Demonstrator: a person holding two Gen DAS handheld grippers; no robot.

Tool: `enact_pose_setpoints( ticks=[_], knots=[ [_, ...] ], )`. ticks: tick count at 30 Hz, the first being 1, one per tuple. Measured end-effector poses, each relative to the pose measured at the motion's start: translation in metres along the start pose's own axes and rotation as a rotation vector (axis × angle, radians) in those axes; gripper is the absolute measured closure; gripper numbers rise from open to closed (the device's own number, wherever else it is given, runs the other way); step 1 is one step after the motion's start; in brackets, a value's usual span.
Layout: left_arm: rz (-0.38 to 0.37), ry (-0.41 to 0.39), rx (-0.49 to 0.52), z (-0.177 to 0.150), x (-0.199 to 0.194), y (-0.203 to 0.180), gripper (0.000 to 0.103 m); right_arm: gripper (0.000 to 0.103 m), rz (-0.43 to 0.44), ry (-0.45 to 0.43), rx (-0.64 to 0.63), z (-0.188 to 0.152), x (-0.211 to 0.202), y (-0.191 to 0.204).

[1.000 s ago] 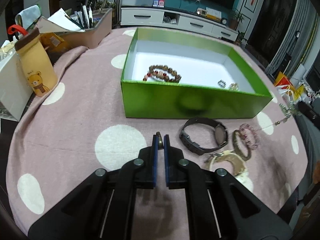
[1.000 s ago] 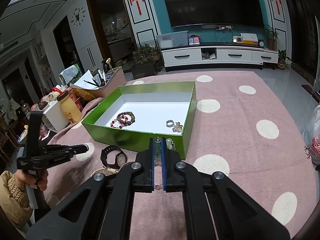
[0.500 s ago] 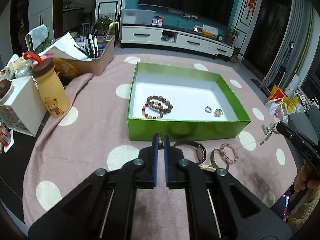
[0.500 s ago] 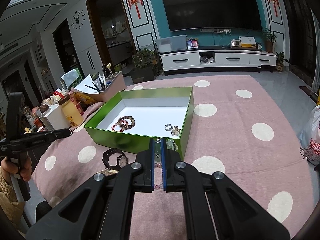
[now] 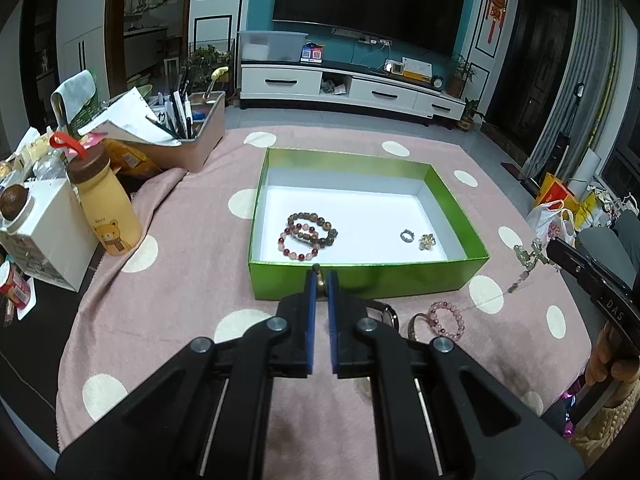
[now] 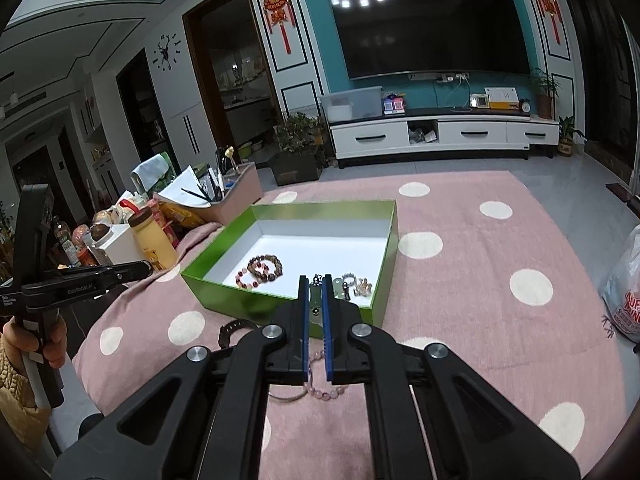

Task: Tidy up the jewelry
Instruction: 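Carry the dark ring and jade charm over the green box with both tools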

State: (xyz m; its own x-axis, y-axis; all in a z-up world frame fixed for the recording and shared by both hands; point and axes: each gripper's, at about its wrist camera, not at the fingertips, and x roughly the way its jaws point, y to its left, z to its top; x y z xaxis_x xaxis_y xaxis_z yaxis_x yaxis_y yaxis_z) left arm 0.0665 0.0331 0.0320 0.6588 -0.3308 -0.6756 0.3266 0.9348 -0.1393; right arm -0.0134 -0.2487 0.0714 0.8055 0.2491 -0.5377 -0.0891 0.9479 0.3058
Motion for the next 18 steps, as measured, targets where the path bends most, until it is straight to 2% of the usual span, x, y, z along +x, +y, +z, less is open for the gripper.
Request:
enact_pose_setpoints(
  ticks=[18],
  knots=[
    [-0.013,-0.034,0.052,0.032,0.000,-0.029,0.098,0.098,0.030,-0.061,-0.022,0.031,0.009,0.008]
  ],
)
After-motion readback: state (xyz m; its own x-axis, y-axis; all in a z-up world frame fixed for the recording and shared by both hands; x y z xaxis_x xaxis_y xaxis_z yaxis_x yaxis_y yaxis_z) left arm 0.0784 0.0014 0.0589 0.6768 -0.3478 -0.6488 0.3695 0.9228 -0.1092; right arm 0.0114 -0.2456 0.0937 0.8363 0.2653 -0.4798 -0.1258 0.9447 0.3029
